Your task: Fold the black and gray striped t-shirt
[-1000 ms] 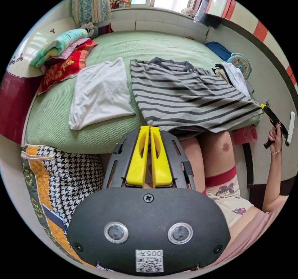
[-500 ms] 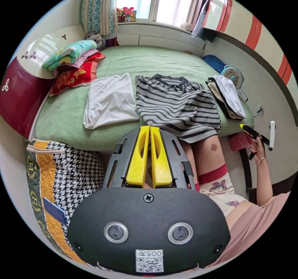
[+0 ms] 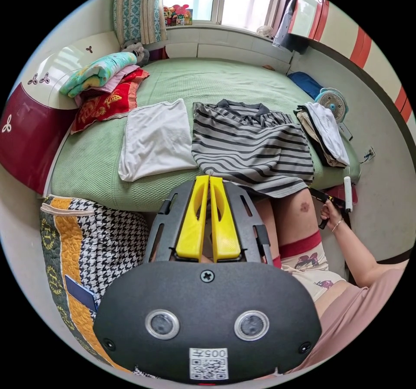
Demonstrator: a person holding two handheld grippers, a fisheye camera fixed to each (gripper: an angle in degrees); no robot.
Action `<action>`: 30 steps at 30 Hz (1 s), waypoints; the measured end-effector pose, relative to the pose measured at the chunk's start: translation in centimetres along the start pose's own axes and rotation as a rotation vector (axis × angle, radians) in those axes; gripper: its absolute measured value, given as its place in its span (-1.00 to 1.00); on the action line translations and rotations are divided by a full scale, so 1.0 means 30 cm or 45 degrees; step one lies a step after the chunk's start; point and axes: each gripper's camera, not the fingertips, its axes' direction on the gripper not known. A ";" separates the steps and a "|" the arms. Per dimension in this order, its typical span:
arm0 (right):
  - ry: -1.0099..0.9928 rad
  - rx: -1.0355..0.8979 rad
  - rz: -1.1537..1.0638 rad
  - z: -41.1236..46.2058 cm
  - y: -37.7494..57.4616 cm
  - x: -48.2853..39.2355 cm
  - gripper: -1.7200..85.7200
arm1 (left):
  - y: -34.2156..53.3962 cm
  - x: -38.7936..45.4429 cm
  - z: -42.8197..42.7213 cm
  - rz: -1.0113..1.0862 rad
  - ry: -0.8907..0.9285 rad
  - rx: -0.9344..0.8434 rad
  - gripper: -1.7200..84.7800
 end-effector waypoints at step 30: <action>0.015 0.257 -0.322 -0.835 0.039 -0.251 -0.98 | 0.027 0.096 -0.467 0.186 -0.031 0.067 -0.96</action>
